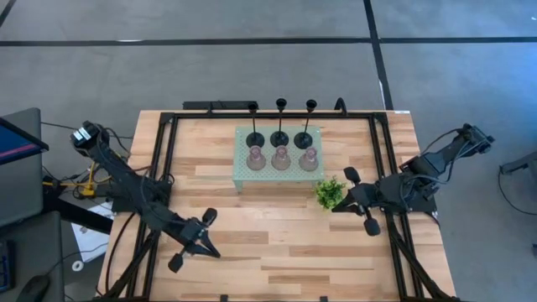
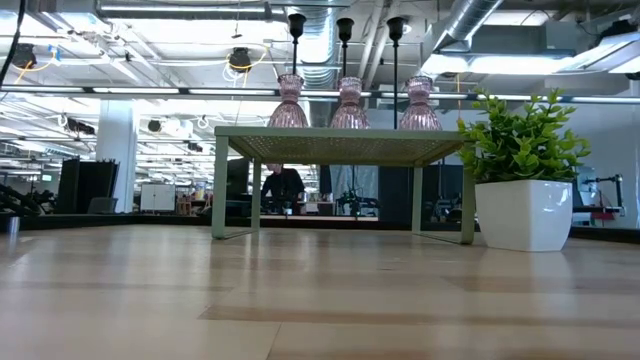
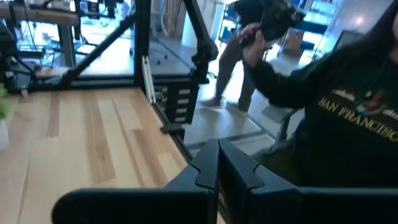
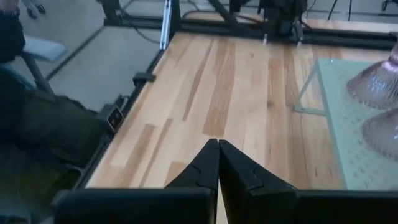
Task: Pick & Place candle stick holders
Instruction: Return to Home Position
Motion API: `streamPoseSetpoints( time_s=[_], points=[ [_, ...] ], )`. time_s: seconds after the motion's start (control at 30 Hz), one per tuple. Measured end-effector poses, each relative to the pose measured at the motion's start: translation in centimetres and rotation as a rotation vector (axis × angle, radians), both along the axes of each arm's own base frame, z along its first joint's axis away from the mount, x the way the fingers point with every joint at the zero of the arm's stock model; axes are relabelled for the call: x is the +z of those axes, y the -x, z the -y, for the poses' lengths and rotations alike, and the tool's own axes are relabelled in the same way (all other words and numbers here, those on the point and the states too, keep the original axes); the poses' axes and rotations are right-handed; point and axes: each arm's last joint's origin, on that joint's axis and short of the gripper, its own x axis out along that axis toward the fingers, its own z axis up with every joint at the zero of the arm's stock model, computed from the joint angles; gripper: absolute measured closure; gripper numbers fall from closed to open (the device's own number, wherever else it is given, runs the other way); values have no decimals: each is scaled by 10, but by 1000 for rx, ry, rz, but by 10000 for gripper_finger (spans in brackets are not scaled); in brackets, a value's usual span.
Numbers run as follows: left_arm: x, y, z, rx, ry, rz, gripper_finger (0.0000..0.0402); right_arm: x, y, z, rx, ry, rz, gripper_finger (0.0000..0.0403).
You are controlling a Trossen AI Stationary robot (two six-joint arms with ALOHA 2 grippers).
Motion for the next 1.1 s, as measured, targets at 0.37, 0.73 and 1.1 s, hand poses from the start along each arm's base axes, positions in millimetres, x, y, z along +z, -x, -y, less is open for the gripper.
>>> streamPoseSetpoints(
  time_s=[0.37, 0.73, 1.1],
  points=[
    [-2, 11, -5, -140, -75, 62, 395, 2, -10, -6, 37, 40, 68, 403],
    [-37, 34, -23, -277, -87, 75, 395, -9, 10, 4, 132, -46, 189, 403],
    [-61, 52, -41, -270, -56, 119, 395, -36, 37, 20, 130, -121, 311, 403]
  ],
)
